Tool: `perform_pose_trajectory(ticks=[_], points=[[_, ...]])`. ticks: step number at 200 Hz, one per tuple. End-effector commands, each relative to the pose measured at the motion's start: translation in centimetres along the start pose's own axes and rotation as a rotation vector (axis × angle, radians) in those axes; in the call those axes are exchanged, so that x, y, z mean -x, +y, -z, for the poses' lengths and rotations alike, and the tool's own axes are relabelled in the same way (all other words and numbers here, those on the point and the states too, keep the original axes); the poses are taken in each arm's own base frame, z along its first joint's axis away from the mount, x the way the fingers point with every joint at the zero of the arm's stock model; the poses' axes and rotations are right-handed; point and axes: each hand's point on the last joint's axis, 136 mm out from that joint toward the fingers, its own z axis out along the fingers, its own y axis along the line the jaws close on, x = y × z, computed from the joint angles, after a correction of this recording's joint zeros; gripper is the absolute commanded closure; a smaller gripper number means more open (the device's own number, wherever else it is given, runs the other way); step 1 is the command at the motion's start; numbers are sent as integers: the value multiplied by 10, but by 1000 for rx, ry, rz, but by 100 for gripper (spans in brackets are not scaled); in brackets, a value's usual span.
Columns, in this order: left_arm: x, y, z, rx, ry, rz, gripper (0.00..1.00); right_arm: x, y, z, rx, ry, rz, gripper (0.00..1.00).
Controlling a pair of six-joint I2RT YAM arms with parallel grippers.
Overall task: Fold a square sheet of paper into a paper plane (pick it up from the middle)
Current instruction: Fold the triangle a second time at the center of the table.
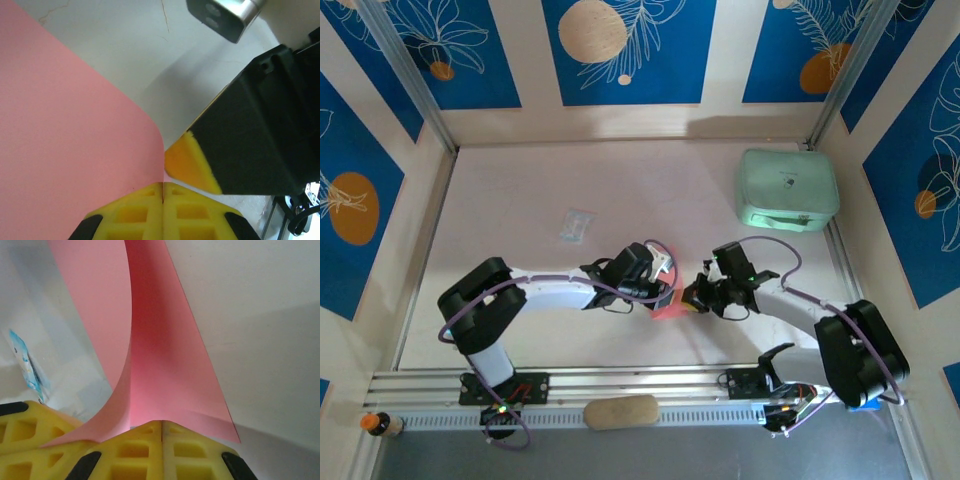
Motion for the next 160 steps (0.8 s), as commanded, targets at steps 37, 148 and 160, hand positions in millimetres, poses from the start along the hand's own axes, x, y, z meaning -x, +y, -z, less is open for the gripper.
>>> perform_pose_trajectory(ticks=[37,148,160], points=[[-2,5,0,-7,3,16,100,0,-8,-16,-22,-4,-20,100],[-5,34,-4,31,17,68,100,-2,-39,-21,-140,25,-28,100],[-6,40,-4,49,16,71,100,-2,-39,-21,-140,24,-26,100]])
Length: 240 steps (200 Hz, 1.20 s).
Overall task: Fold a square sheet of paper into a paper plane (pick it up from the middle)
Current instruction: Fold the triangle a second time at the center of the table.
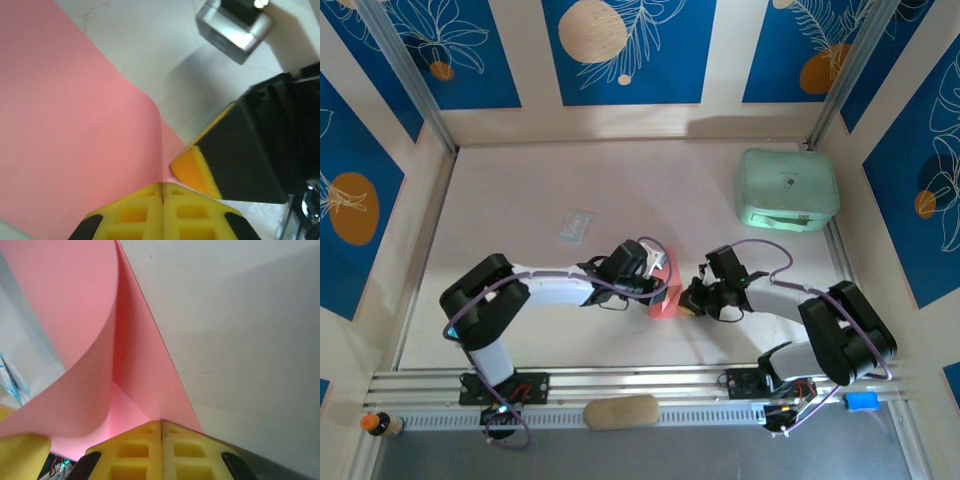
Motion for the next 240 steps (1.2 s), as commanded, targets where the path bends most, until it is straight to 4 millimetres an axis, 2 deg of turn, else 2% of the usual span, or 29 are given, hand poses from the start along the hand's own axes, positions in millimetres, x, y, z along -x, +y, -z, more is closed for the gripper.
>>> perform_pose_trajectory(ticks=[1,69,115,240], points=[[-5,15,-4,21,15,23,100,-4,-22,-2,-87,17,-31,100],[-1,39,-6,121,31,0,100,-4,-23,-3,-89,20,-33,100],[3,44,-3,156,28,-21,100,-4,-23,-2,-90,22,-32,100],[-2,49,1,178,26,-19,100,-4,-23,-2,-93,20,-34,100]])
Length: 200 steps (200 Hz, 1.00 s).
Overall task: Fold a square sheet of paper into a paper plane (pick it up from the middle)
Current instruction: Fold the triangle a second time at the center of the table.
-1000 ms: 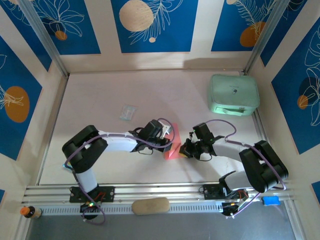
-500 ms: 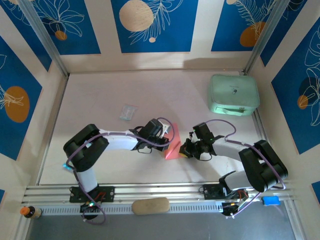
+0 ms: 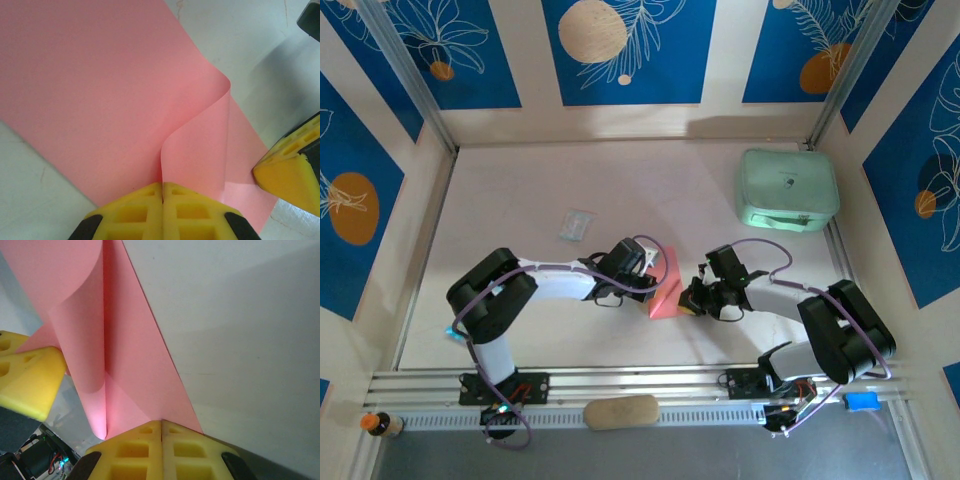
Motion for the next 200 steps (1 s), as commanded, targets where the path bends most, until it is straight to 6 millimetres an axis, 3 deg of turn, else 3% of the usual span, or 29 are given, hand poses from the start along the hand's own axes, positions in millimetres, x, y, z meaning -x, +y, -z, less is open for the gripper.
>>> perform_pose_trajectory(ticks=[1,85,136,200], points=[[0,6,3,17,-2,-15,100,-4,-23,-2,-94,12,-40,100],[2,5,14,9,-59,-15,100,-4,-22,-1,-93,10,-42,100],[10,0,11,-5,-63,-41,100,-5,-22,-1,-92,13,-40,100],[6,5,5,23,-30,-37,100,-5,-22,-1,-93,12,-40,100]])
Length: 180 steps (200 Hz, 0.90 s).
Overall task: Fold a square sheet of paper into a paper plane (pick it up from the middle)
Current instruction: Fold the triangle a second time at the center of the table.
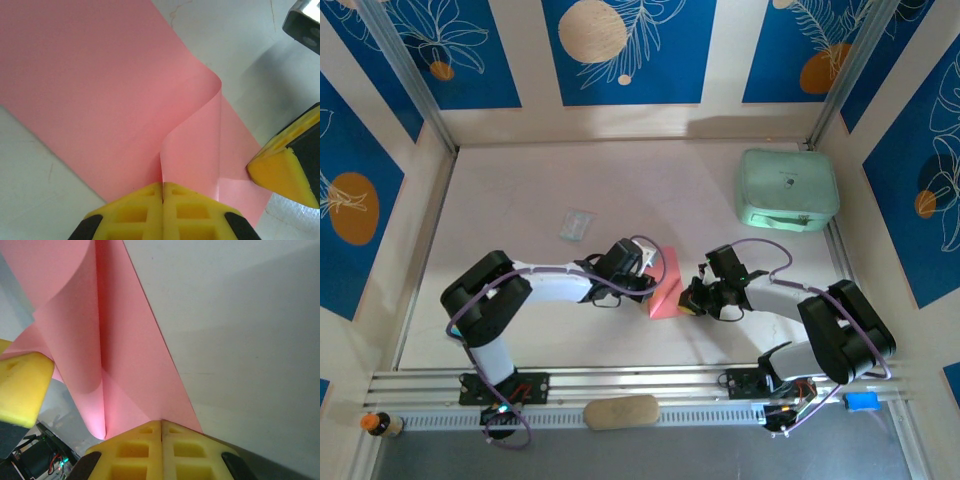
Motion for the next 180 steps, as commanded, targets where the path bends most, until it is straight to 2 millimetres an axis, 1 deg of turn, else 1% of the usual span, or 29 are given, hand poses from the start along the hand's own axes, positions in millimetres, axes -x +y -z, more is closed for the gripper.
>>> perform_pose_trajectory(ticks=[1,55,126,180], points=[[3,7,-2,27,5,-10,100,-4,-21,-1,-88,11,-37,100],[-4,14,-3,52,21,2,100,-4,-21,-1,-88,11,-36,100],[-6,14,-12,45,46,4,100,-4,-21,-1,-89,11,-37,100],[-13,18,-12,57,60,10,100,-3,-19,-1,-82,11,-33,100]])
